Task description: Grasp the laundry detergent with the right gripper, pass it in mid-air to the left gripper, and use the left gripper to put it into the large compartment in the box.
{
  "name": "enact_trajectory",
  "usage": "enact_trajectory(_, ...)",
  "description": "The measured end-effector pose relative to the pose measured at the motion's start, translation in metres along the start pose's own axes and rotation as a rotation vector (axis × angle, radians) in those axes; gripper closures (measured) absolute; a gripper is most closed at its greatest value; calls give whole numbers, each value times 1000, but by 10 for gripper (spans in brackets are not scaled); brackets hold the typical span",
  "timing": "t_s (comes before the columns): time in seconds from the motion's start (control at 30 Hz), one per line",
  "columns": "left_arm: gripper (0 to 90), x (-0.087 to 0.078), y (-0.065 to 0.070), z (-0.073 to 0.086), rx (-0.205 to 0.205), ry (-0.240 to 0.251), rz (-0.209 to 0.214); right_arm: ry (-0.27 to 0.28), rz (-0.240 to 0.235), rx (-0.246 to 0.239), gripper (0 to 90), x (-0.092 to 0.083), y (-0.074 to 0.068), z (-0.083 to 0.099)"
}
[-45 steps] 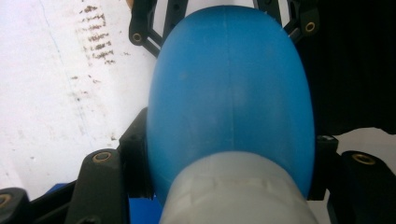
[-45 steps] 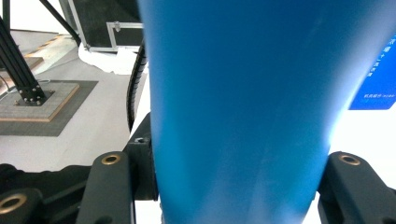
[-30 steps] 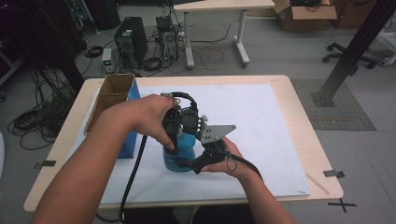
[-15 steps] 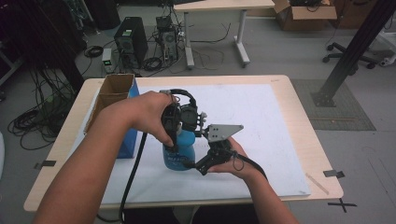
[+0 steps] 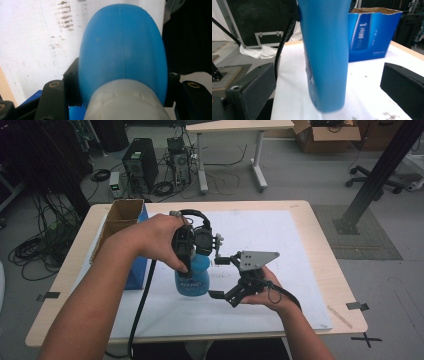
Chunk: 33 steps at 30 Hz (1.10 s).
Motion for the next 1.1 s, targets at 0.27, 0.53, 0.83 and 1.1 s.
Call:
enact_trajectory(0.27, 382, 4, 5, -8, -148, -43, 15, -36, 57, 0, 0, -33, 12, -2)
enact_trajectory(0.53, 381, -1, -1, -10, -332, -11, -40, -106, 70, -37, 0, -49, 20, -12)
enact_trajectory(0.83, 382, -19, -23, 4, -677, 82, -106, -275, 64, -77, 4, -62, 32, -25)
enact_trajectory(1.1, 382, -37, -39, 19, -824, 95, -91, -478, 25, -99, 13, -65, 48, -35)
Point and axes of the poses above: each handheld gripper's, and its own axes: x roughly forward along the jaws, z roughly out of its underside, y roughly to its right, the point moved 3 cm from there along x, roughly forward along the jaws, and after that the axes turned 10 degrees about y, right-handed, at the moved point
